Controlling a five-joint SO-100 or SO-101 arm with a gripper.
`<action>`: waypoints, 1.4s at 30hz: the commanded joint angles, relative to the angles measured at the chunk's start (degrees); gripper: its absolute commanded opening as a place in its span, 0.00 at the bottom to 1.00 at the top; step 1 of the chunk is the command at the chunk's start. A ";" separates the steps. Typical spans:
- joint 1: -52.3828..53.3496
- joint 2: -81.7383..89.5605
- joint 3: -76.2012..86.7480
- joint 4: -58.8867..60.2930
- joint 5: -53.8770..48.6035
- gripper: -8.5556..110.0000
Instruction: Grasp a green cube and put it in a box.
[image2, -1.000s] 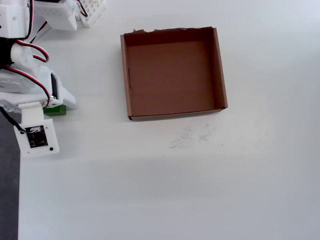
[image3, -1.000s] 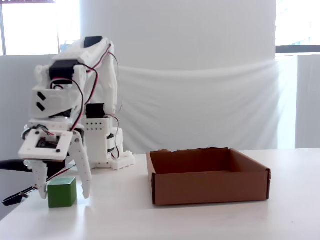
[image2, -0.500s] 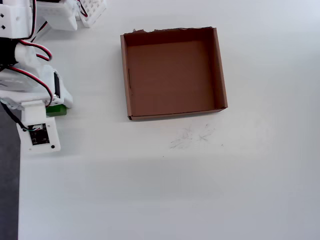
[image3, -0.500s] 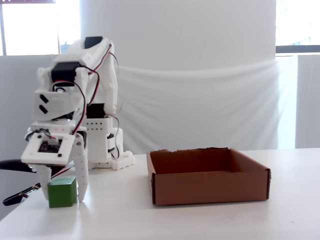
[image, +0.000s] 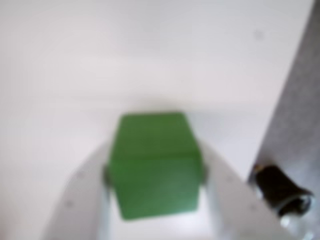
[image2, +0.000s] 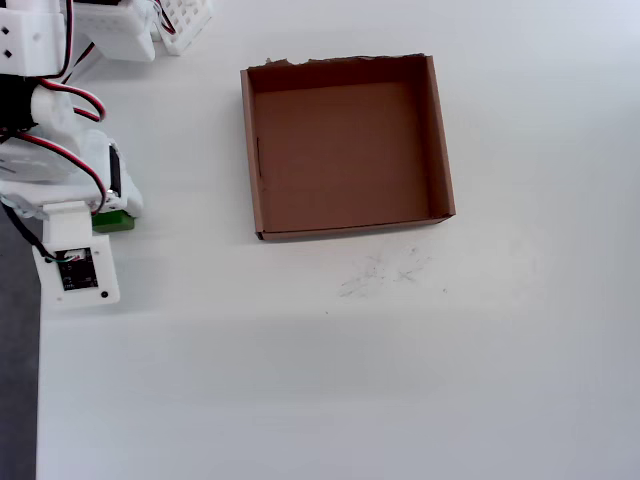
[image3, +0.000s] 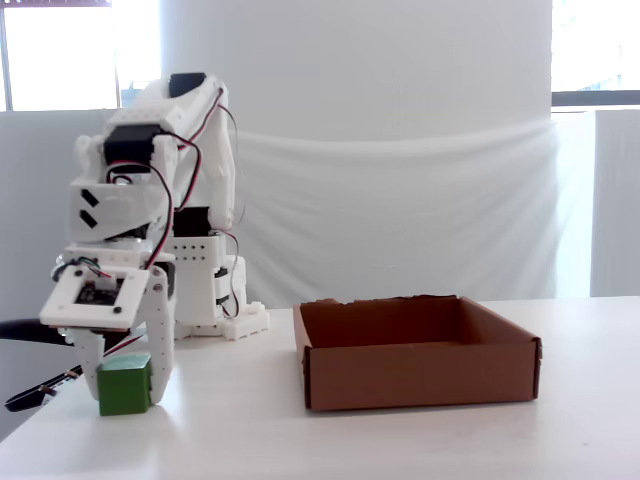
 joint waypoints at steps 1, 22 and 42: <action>-0.79 0.97 -1.41 0.88 0.35 0.20; -18.90 5.19 -23.64 27.69 26.98 0.20; -45.44 9.23 -27.69 34.10 48.08 0.19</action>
